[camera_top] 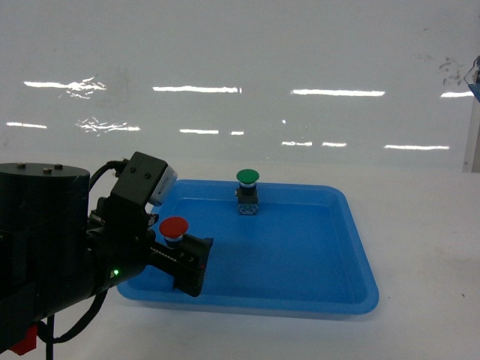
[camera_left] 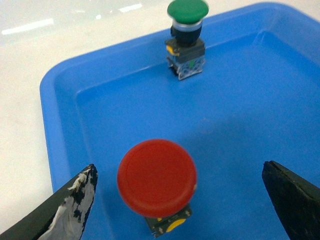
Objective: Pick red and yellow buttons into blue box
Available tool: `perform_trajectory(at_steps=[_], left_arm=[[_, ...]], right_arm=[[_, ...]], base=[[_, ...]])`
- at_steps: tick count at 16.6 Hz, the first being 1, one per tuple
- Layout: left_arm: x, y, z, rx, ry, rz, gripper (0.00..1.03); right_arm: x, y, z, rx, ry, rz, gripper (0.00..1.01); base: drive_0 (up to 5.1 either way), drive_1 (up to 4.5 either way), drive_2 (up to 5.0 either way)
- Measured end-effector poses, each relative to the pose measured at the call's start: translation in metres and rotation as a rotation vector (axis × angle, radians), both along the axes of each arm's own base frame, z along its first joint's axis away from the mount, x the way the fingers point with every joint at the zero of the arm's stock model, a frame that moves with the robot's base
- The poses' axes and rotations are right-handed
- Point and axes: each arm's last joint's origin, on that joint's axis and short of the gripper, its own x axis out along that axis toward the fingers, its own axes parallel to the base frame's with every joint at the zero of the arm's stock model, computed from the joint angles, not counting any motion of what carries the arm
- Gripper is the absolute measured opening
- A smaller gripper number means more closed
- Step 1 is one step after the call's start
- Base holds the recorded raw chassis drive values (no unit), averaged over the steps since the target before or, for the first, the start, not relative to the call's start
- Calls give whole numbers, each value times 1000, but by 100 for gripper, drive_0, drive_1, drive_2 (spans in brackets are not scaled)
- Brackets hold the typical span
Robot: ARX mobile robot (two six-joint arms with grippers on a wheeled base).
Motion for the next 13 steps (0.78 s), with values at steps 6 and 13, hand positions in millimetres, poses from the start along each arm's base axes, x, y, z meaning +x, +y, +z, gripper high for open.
perform_trajectory(at_steps=[6,13], left_arm=[[2,6,-12,48,27,0,98],[24,19,-21,96,18,37,98]], right_arm=[[0,0,0,0,0,0,29],[0,0,0,0,0,0,29]], base=[[0,0,0],[0,0,0]])
